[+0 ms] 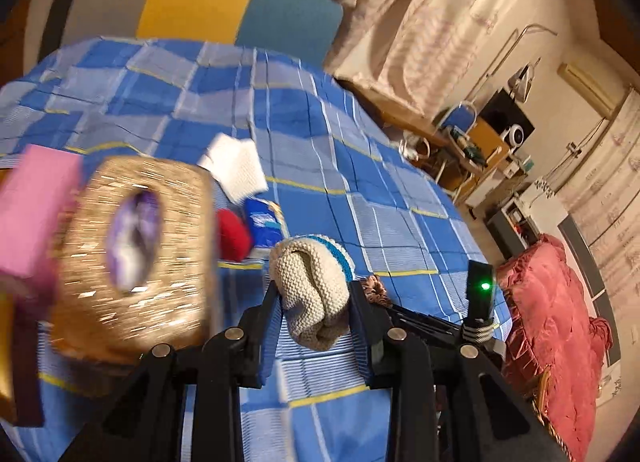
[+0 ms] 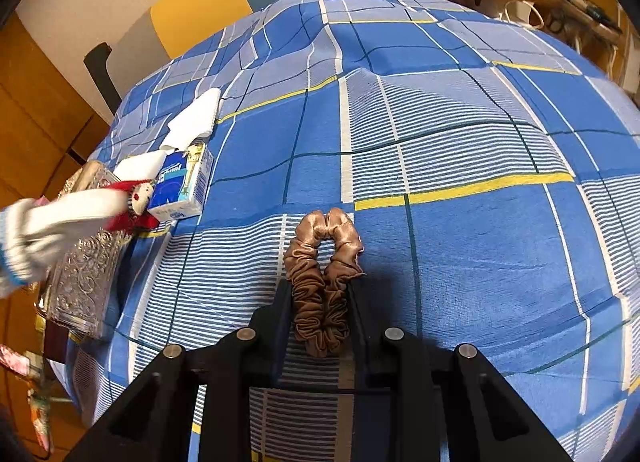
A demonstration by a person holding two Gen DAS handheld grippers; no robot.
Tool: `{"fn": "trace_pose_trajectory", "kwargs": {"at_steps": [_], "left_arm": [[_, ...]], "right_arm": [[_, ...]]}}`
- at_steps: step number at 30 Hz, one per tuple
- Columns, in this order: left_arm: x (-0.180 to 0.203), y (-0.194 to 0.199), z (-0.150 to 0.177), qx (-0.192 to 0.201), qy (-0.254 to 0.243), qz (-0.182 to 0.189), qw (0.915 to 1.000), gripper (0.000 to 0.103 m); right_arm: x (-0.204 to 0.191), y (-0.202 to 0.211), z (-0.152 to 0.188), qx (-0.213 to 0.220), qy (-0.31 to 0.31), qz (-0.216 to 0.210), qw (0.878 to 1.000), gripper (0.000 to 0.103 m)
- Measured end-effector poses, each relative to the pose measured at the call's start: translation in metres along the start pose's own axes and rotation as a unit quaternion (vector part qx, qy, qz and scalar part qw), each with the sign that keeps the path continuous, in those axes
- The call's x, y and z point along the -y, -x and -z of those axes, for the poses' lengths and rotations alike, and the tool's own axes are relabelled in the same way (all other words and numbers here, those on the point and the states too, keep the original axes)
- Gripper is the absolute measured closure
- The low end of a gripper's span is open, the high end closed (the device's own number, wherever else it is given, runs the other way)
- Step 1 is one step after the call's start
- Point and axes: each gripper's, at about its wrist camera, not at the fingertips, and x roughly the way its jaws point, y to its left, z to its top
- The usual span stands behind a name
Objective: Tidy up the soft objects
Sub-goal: 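Carry the white sock into the gold tray and open the left gripper while the right carries the scrunchie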
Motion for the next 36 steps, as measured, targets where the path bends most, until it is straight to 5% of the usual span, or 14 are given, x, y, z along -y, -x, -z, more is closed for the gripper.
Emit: {"fn": "trace_pose_trajectory", "kwargs": {"at_steps": [8, 15, 24, 31, 36], "left_arm": [[-0.063, 0.093, 0.007, 0.087, 0.031, -0.037, 0.9950, 0.072], [-0.152, 0.149, 0.013, 0.136, 0.104, -0.109, 0.9791, 0.072], [-0.245, 0.141, 0.042, 0.110, 0.173, -0.176, 0.9628, 0.072], [-0.280, 0.118, 0.055, 0.083, 0.174, -0.202, 0.9603, 0.072], [-0.301, 0.105, 0.058, 0.052, 0.147, -0.263, 0.9521, 0.070]], "right_arm": [[-0.005, -0.001, 0.002, 0.008, 0.022, 0.017, 1.000, 0.075], [-0.012, -0.002, 0.006, 0.017, 0.041, 0.034, 0.998, 0.075], [-0.009, 0.019, 0.007, 0.046, -0.017, 0.026, 0.998, 0.080], [-0.045, 0.062, 0.015, 0.087, -0.002, 0.025, 0.996, 0.080], [-0.076, 0.085, 0.020, 0.107, 0.006, 0.004, 0.994, 0.080]]}}
